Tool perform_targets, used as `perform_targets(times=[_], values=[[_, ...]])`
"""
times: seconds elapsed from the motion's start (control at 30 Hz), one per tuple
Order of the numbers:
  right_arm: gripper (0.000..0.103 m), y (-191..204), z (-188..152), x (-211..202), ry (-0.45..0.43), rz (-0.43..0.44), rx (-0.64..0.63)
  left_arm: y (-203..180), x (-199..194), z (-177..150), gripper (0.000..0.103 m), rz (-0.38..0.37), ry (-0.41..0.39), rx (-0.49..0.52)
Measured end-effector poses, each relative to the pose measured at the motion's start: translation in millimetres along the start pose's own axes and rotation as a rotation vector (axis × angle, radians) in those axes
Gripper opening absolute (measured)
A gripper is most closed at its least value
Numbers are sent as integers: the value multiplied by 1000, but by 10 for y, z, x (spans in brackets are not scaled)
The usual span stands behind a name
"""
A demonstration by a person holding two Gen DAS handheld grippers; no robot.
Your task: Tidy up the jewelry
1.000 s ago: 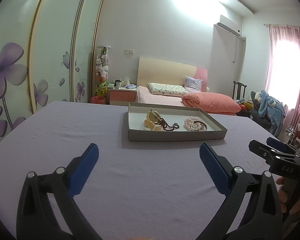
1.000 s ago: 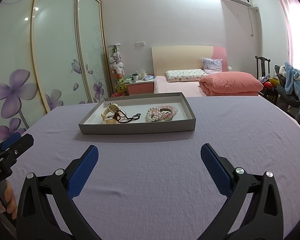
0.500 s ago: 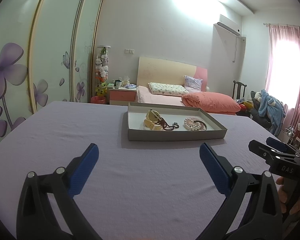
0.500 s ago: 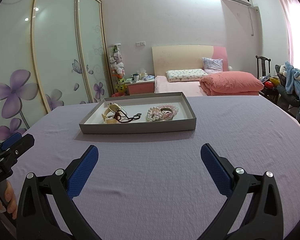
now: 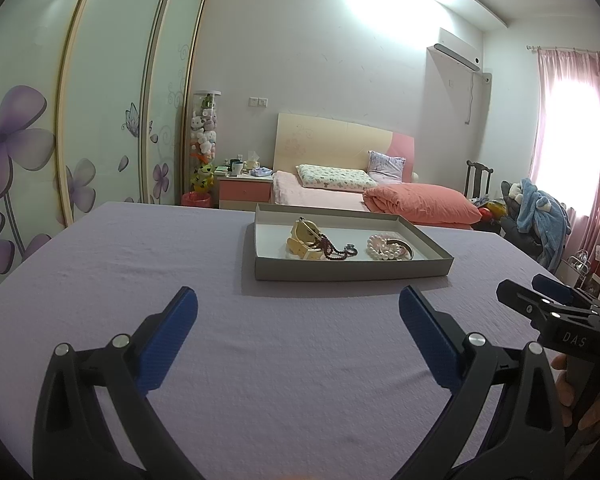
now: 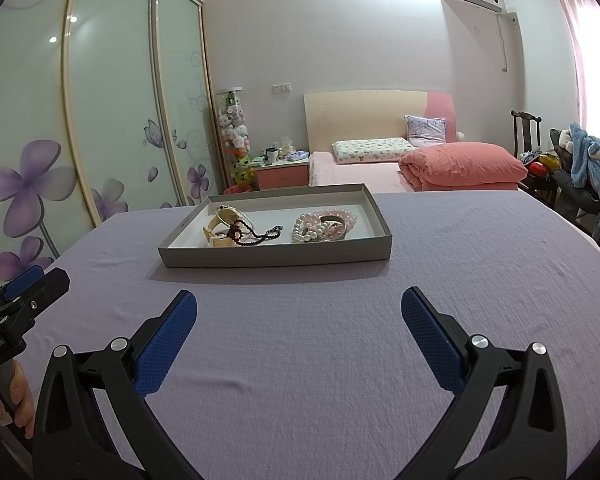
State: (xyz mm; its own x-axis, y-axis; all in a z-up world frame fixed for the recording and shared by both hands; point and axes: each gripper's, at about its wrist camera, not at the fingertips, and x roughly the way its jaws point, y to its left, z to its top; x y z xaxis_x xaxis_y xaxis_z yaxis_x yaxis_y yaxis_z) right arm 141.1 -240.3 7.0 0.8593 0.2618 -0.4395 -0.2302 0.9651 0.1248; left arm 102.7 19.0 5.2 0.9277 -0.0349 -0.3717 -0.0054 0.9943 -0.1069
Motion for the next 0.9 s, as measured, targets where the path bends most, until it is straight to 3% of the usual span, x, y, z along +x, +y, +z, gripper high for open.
perform_targets(times=[0.9], values=[[101,10,-6,2,1,1,1,-60,18,-53,99,-3,6,4]])
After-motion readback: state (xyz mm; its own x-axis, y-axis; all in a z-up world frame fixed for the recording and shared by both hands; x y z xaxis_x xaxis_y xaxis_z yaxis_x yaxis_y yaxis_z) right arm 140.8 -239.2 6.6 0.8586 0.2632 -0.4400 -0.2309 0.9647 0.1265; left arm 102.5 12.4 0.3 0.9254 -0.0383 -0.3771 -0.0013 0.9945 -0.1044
